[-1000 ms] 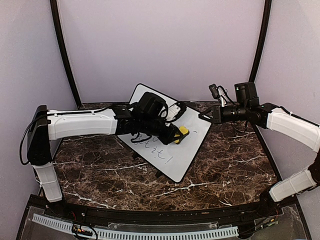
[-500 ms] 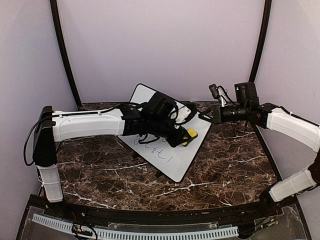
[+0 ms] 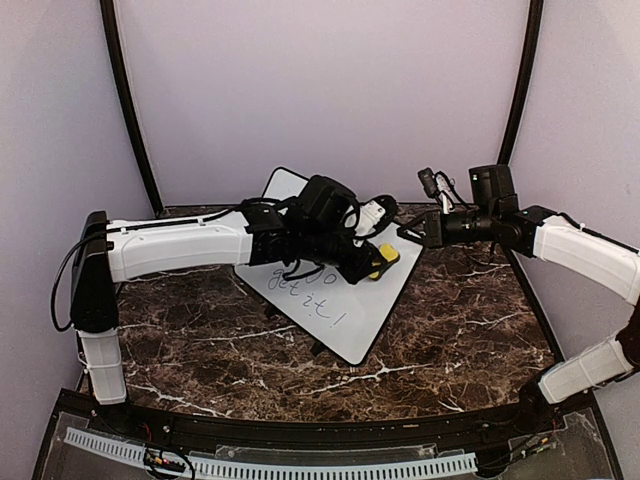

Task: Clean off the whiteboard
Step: Erase the center of the whiteboard.

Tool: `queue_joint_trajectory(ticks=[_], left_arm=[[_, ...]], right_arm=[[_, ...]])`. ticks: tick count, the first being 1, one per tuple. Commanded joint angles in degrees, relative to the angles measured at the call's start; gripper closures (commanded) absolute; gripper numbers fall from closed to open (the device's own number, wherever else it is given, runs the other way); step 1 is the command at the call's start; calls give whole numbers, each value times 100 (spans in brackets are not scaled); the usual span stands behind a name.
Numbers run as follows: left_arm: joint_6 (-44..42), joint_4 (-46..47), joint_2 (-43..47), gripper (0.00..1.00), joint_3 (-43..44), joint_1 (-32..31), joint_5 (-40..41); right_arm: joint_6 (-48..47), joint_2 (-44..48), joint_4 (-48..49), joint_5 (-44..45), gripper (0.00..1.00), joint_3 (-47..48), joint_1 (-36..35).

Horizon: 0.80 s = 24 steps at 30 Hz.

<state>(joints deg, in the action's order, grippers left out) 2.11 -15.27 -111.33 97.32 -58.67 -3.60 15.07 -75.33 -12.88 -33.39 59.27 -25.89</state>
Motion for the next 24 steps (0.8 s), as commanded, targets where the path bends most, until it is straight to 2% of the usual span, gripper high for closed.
queue_joint_trajectory(ticks=[1, 5, 10, 24], left_arm=[[95, -222, 120, 89, -682, 40, 122], [187, -148, 318, 89, -1224, 45, 186], [166, -78, 359, 89, -1307, 84, 247], [-176, -309, -201, 88, 322, 207, 221]], right_arm=[[-610, 4, 100, -397, 100, 39, -283], [-616, -11, 105, -397, 100, 44, -285], [-619, 12, 93, -397, 100, 31, -284], [-619, -69, 54, -379, 100, 95, -285]])
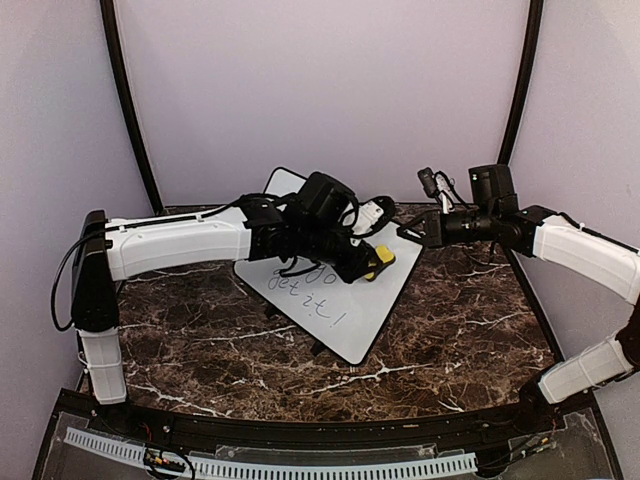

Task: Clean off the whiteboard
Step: Erase the center of the whiteboard.

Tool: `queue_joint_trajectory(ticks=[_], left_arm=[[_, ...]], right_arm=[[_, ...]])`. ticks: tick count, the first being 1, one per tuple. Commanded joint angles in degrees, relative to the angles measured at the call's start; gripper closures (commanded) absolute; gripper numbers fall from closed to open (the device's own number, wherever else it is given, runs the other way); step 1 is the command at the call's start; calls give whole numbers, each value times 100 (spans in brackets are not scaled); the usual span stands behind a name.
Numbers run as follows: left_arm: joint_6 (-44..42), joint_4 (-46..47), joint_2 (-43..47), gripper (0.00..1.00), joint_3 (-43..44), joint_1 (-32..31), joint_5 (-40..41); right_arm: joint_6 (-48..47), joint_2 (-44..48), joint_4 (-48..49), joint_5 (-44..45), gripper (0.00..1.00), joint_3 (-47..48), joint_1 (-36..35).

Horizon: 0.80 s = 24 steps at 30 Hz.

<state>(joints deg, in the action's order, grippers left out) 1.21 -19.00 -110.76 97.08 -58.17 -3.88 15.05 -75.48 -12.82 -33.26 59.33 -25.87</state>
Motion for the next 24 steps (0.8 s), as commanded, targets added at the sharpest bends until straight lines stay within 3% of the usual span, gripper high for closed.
queue_joint_trajectory(ticks=[1, 14, 24], left_arm=[[-86, 82, -260, 88, 347, 157, 226], [317, 480, 257, 89, -1249, 157, -22], [156, 380, 21, 89, -306, 340, 69]], right_arm=[[-617, -55, 47, -407, 100, 92, -283], [-626, -45, 61, -383, 100, 59, -287], [-609, 94, 97, -356, 100, -33, -287]])
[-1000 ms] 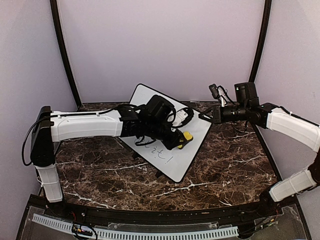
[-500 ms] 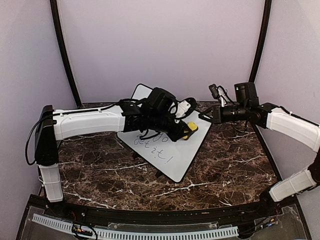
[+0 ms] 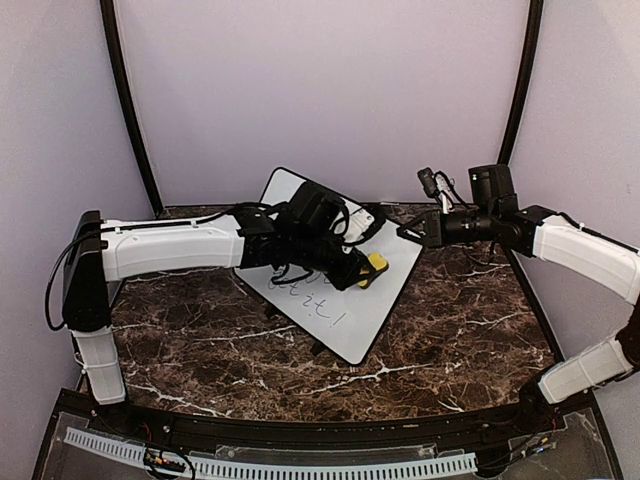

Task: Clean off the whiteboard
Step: Erase the center of the whiteboard.

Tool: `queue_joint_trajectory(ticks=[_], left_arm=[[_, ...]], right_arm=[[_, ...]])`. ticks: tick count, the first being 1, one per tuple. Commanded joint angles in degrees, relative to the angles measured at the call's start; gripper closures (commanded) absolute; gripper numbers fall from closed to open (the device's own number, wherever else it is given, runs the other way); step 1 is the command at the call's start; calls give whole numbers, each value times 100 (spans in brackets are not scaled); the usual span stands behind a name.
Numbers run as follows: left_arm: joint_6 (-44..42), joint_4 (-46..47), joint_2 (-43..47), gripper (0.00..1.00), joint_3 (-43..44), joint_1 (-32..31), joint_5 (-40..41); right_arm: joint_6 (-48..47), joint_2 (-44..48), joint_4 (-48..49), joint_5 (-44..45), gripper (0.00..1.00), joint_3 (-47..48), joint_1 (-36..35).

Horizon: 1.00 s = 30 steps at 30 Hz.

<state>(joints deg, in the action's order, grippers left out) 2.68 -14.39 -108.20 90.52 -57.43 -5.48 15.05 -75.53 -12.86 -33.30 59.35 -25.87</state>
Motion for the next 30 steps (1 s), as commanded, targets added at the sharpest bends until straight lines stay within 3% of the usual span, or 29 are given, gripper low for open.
queue_joint_trajectory(ticks=[1, 8, 19, 22, 30], left_arm=[[57, -64, -251, 89, 404, 350, 208], [34, -220, -147, 89, 518, 555, 303], [22, -331, 1000, 88, -947, 1426, 602], [-32, -262, 1101, 88, -1062, 1425, 110], [-112, -198, 734, 88, -647, 867, 229]], right_arm=[[-608, 77, 100, -366, 100, -29, -287], [-608, 14, 74, -399, 100, 71, -285], [-607, -4, 104, -410, 100, 8, -285], [-608, -37, 140, -422, 100, -13, -287], [-608, -50, 123, -432, 100, 30, -286]])
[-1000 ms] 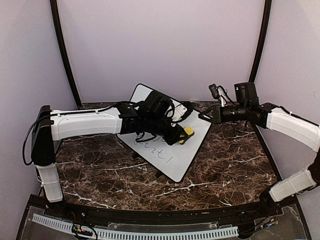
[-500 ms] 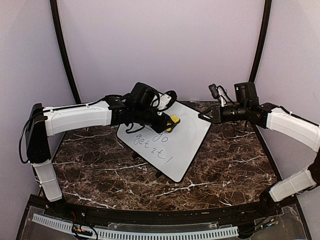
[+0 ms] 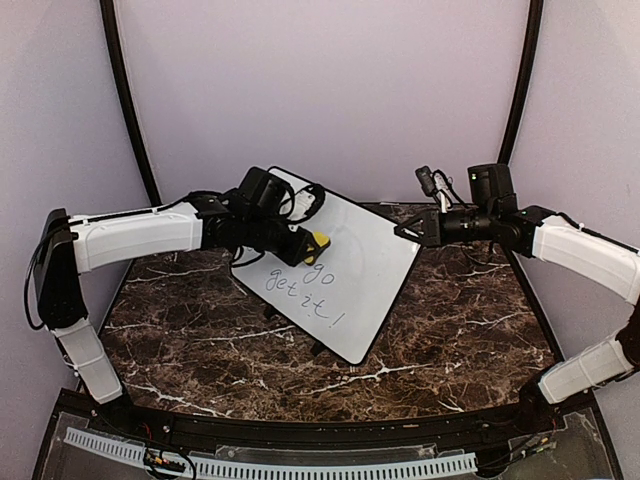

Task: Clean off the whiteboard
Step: Erase the center of the whiteboard.

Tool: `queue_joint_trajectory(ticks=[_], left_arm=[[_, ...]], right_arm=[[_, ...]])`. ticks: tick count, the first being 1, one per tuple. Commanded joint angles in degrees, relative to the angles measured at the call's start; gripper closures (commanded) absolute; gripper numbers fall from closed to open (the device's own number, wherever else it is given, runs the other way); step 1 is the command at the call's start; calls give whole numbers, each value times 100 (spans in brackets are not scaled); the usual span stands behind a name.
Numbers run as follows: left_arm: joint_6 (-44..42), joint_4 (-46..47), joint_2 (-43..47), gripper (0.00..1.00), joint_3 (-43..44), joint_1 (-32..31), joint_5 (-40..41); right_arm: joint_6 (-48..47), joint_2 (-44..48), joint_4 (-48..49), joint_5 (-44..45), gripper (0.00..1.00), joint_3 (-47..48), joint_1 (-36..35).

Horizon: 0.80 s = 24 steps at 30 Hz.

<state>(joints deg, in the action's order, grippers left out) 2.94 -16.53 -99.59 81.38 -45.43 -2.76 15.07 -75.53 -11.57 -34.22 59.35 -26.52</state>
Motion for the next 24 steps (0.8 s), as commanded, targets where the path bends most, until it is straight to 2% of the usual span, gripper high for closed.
queue_joint_trajectory(ticks=[1, 13, 24], left_arm=[[-155, 4, -216, 88, 359, -455, -10], [-451, -120, -674, 88, 751, -1160, 162], [-605, -75, -846, 88, 768, -1398, -228]], right_arm=[[-611, -52, -7, -338, 100, 30, -222], [-606, -144, -37, -340, 100, 113, -221], [-611, -83, -29, -314, 100, 40, -219]])
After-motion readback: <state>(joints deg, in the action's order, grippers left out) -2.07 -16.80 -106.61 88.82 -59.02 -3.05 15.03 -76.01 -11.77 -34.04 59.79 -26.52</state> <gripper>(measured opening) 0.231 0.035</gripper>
